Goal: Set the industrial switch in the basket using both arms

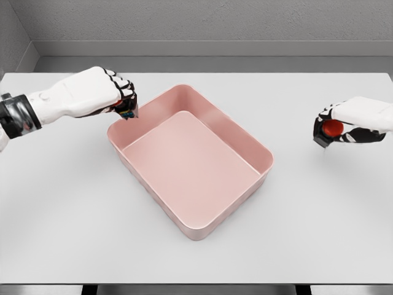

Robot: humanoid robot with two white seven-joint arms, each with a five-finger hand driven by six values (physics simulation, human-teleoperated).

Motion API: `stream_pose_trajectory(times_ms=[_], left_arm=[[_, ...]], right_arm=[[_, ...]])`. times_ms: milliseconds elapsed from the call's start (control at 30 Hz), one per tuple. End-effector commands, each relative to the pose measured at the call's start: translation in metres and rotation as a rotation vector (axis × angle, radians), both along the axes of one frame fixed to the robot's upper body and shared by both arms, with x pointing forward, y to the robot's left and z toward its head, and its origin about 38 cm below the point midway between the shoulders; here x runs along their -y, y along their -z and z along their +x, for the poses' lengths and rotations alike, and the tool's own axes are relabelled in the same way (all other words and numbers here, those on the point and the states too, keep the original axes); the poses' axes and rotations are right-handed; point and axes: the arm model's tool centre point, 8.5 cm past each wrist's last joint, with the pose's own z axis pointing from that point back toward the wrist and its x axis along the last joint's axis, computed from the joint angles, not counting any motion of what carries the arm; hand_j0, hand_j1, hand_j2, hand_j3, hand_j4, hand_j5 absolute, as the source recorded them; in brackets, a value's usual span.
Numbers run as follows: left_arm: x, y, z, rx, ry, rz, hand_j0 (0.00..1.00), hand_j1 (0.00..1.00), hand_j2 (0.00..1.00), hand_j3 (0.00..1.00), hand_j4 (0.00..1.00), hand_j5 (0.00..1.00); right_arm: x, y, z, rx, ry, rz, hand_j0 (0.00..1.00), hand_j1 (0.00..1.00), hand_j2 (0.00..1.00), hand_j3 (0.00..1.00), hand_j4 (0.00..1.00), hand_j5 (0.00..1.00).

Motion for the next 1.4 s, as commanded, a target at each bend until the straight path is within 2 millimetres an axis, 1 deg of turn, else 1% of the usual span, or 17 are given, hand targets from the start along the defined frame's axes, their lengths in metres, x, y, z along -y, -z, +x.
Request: stream_pose_trajectory(times_ms=[0, 100, 267, 400, 433, 467, 500, 600, 667, 733, 800, 933, 1000, 1133, 1200, 1333, 1367], left_arm=[[0.012, 0.0, -0.004, 0.002, 0.032, -0.016, 0.31, 0.31, 0.31, 0.31, 0.31, 0.31], [0.02, 0.003, -0.005, -0.007, 0.053, -0.009, 0.32, 0.32, 0.32, 0.32, 0.32, 0.32], [0.052, 0.02, -0.014, -0.025, 0.121, -0.001, 0.32, 0.32, 0.32, 0.32, 0.32, 0.32], [0.061, 0.027, -0.018, -0.041, 0.148, 0.01, 0.35, 0.35, 0.35, 0.35, 0.35, 0.35], [0.063, 0.028, -0.019, -0.041, 0.154, 0.009, 0.38, 0.38, 0.38, 0.38, 0.38, 0.38], [0.064, 0.028, -0.019, -0.041, 0.156, 0.005, 0.45, 0.45, 0.45, 0.45, 0.45, 0.45], [0.064, 0.028, -0.019, -0.04, 0.156, 0.006, 0.57, 0.57, 0.57, 0.57, 0.57, 0.57], [0.064, 0.029, -0.018, -0.031, 0.149, 0.023, 0.77, 0.77, 0.77, 0.77, 0.77, 0.77], [0.064, 0.029, -0.018, -0.031, 0.149, 0.023, 0.87, 0.87, 0.87, 0.87, 0.87, 0.87], [0.064, 0.029, -0.019, -0.032, 0.15, 0.023, 0.92, 0.92, 0.92, 0.92, 0.92, 0.92], [0.065, 0.028, -0.019, -0.03, 0.151, 0.022, 1.0, 1.0, 1.0, 1.0, 1.0, 1.0], [0.062, 0.021, -0.016, -0.015, 0.147, 0.009, 1.0, 1.0, 1.0, 1.0, 1.0, 1.0], [0.051, 0.013, -0.015, -0.006, 0.128, 0.0, 1.0, 1.0, 1.0, 1.0, 1.0, 1.0], [0.009, -0.01, -0.012, 0.009, 0.057, -0.009, 1.0, 1.0, 1.0, 1.0, 1.0, 1.0], [-0.011, -0.023, -0.013, 0.008, 0.029, -0.035, 1.0, 1.0, 1.0, 1.0, 1.0, 1.0], [-0.04, -0.022, -0.015, -0.017, -0.036, -0.052, 1.0, 1.0, 1.0, 1.0, 1.0, 1.0], [-0.049, -0.017, -0.01, -0.04, -0.064, -0.067, 1.0, 1.0, 1.0, 1.0, 1.0, 1.0]], right_arm=[[-0.004, 0.001, 0.001, 0.001, -0.006, 0.014, 0.5, 0.5, 0.5, 0.5, 0.5, 0.5], [-0.014, -0.005, 0.005, 0.025, -0.037, 0.035, 0.5, 0.5, 0.5, 0.5, 0.5, 0.5], [-0.026, -0.009, 0.008, 0.047, -0.073, 0.059, 0.5, 0.5, 0.5, 0.5, 0.5, 0.5], [-0.038, -0.013, 0.012, 0.063, -0.099, 0.084, 0.5, 0.5, 0.5, 0.5, 0.5, 0.5], [-0.044, -0.013, 0.014, 0.062, -0.113, 0.084, 0.5, 0.5, 0.5, 0.5, 0.5, 0.5], [-0.048, -0.015, 0.016, 0.068, -0.123, 0.089, 0.5, 0.5, 0.5, 0.5, 0.5, 0.5], [-0.051, -0.018, 0.017, 0.078, -0.127, 0.095, 0.5, 0.5, 0.5, 0.5, 0.5, 0.5], [-0.059, -0.023, 0.02, 0.093, -0.141, 0.114, 0.5, 0.5, 0.5, 0.5, 0.5, 0.5], [-0.072, -0.024, 0.023, 0.097, -0.172, 0.126, 0.5, 0.5, 0.5, 0.5, 0.5, 0.5], [-0.083, -0.023, 0.024, 0.095, -0.196, 0.133, 0.5, 0.5, 0.5, 0.5, 0.5, 0.5], [-0.103, -0.022, 0.027, 0.09, -0.239, 0.141, 0.5, 0.5, 0.5, 0.5, 0.5, 0.5], [-0.12, -0.02, 0.028, 0.084, -0.277, 0.152, 0.5, 0.5, 0.5, 0.5, 0.5, 0.5], [-0.13, -0.021, 0.029, 0.084, -0.294, 0.16, 0.5, 0.5, 0.5, 0.5, 0.5, 0.5], [-0.162, -0.01, 0.027, 0.049, -0.365, 0.163, 0.5, 0.5, 0.5, 0.5, 0.5, 0.5], [-0.17, -0.006, 0.025, 0.038, -0.386, 0.164, 0.5, 0.5, 0.5, 0.5, 0.5, 0.5], [-0.173, 0.002, 0.022, 0.014, -0.393, 0.154, 0.53, 0.53, 0.53, 0.53, 0.53, 0.53], [-0.173, 0.002, 0.022, 0.014, -0.393, 0.154, 0.61, 0.61, 0.61, 0.61, 0.61, 0.61]])
